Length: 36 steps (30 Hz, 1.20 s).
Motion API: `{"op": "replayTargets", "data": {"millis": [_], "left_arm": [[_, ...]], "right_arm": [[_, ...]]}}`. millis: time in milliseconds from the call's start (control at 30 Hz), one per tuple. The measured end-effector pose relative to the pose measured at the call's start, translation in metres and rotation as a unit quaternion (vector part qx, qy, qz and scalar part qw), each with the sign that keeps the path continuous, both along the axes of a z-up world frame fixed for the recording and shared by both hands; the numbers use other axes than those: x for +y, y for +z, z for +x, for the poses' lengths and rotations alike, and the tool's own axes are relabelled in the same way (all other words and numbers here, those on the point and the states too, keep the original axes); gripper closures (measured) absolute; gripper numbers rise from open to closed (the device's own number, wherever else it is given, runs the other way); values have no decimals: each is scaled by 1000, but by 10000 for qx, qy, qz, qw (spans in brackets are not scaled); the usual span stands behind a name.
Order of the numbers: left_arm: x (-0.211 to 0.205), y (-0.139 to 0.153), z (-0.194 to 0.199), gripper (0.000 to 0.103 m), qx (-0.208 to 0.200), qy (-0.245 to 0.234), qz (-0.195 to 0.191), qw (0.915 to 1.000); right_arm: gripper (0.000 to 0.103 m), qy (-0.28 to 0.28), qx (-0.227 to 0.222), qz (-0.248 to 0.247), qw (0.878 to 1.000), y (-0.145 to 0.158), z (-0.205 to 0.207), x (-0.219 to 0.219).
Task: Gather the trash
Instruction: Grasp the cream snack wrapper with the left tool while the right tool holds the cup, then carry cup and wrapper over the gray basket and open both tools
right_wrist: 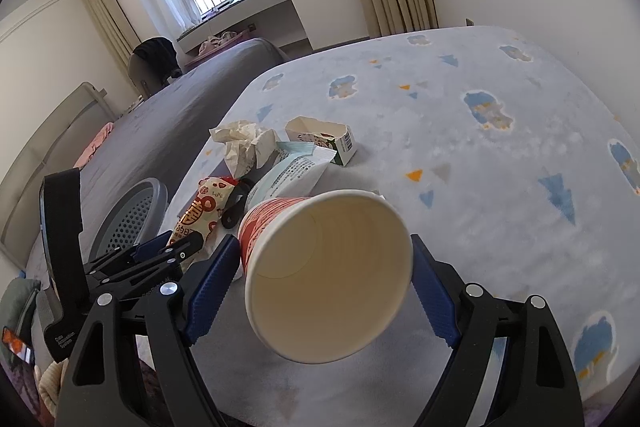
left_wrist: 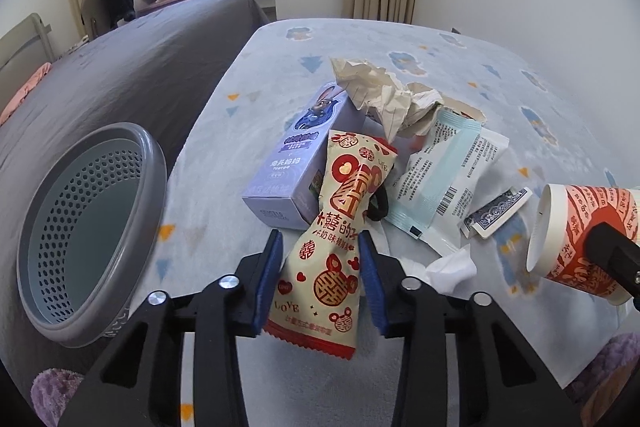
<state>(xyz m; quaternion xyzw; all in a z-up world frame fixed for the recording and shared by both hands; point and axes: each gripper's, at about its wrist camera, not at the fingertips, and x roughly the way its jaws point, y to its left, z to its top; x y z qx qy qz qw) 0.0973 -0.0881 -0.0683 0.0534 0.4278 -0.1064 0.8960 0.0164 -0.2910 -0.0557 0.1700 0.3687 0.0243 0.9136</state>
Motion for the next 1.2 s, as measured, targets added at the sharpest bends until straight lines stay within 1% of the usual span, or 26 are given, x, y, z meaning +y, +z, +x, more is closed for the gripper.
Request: {"op": "replayTargets", "data": {"millis": [233, 333, 533, 633, 767, 1000, 1200], "left_arm": [[16, 13, -16, 67, -69, 76, -114, 9999], [26, 22, -24, 67, -169, 131, -147, 9997], [58, 43, -37, 67, -482, 414, -116, 9979], [79, 52, -42, 67, -614, 565, -77, 9965], [114, 59, -46, 67, -733, 831, -28, 9938], [181, 52, -37, 67, -643, 1419, 0, 9878], [227, 40, -22, 66, -514, 1785, -62, 9826]], "right_arm": [[23, 26, -28, -15, 10000, 1, -4, 4], [23, 48, -36, -50, 10000, 3, -4, 8], [23, 200, -140, -282, 9993, 19, -5, 32], [23, 347, -189, -270, 9989, 26, -1, 48], [23, 682, -218, -217, 9972, 33, 13, 81], [23, 1455, -336, -344, 9882, 45, 48, 158], [23, 2019, -233, -431, 9782, 36, 86, 220]]}}
